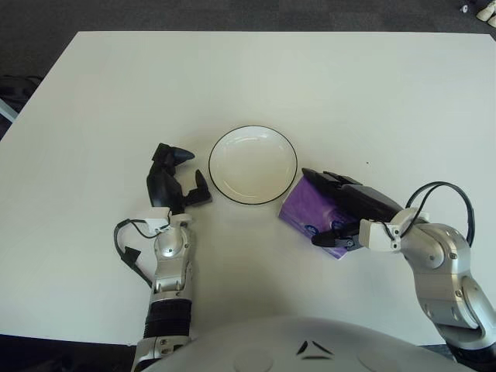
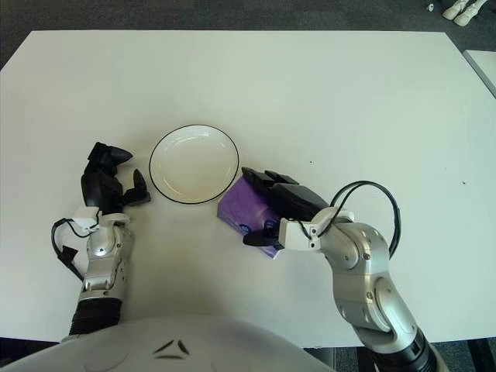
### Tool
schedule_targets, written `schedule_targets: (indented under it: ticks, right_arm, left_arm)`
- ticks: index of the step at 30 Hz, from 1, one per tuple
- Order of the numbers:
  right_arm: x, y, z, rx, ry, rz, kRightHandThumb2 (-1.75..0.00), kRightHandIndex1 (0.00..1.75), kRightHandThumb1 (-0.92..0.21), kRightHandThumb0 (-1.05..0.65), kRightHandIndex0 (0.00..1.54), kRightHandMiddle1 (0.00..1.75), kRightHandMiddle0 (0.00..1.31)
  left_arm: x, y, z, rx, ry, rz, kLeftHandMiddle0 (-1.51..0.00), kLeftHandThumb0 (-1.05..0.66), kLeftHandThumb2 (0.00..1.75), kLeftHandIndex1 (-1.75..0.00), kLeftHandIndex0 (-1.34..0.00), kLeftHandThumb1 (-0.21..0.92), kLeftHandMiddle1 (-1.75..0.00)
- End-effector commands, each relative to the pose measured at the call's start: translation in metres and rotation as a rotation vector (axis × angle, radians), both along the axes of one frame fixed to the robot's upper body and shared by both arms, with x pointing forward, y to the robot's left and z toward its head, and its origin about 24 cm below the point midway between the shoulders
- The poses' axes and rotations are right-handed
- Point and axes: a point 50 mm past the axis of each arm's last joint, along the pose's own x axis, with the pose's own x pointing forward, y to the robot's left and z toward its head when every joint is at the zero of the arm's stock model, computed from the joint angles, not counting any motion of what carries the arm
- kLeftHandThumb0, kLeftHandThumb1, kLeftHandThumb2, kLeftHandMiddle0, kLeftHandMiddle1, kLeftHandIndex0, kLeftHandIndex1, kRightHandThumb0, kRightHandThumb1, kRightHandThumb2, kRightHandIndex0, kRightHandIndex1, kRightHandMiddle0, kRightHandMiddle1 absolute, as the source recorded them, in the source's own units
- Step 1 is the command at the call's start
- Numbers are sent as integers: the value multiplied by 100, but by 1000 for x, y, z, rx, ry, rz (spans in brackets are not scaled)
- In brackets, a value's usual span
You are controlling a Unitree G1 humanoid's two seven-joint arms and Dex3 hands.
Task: Put the tissue paper into the plate.
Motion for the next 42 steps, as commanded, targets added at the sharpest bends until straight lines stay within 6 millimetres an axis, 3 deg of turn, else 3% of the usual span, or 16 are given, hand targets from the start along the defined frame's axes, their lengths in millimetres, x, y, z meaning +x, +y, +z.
schedule_targets:
  ticks: [1,10,17,25,30,33,39,42]
  right_arm:
    - [-1,-5,-16,-26,59,-45,-30,0,-87,-105,0,0,0]
    - [2,-7,-21,-60,-32,-66,-30,0,-83,-102,0,0,0]
    - [2,-8,-30,-135,-189,-53,-60,0,-62,-91,0,0,0]
    - [-1,-11,-37,-173,-295,-20,-67,0,-59,-87,0,0,0]
    - [-2,-13,-40,-175,-315,-8,-70,0,-57,-84,0,1,0]
    - [-2,-15,-41,-174,-318,2,-76,0,-53,-81,0,8,0]
    - [-2,-15,-41,-186,-311,30,-79,0,-50,-77,0,14,0]
    - [-3,-16,-41,-199,-311,47,-82,0,-48,-75,0,31,0]
  left_arm:
    - [-15,0,-26,-37,128,13,-82,-1,167,-174,-62,2,-175]
    - [-15,-1,-25,-45,124,24,-83,-1,166,-173,-62,2,-175]
    - [-17,-1,-24,-40,127,23,-85,-1,169,-169,-66,-2,-175]
    - [-18,0,-24,-38,120,13,-85,-1,170,-173,-65,-2,-175]
    - [-18,1,-24,-37,120,14,-79,-1,162,-174,-59,6,-175]
    - [-18,1,-24,-37,123,17,-73,-1,154,-175,-53,13,-174]
    - [-19,0,-24,-41,132,27,-73,-1,155,-175,-54,13,-175]
    - [-19,1,-24,-43,134,31,-78,-1,161,-175,-58,7,-175]
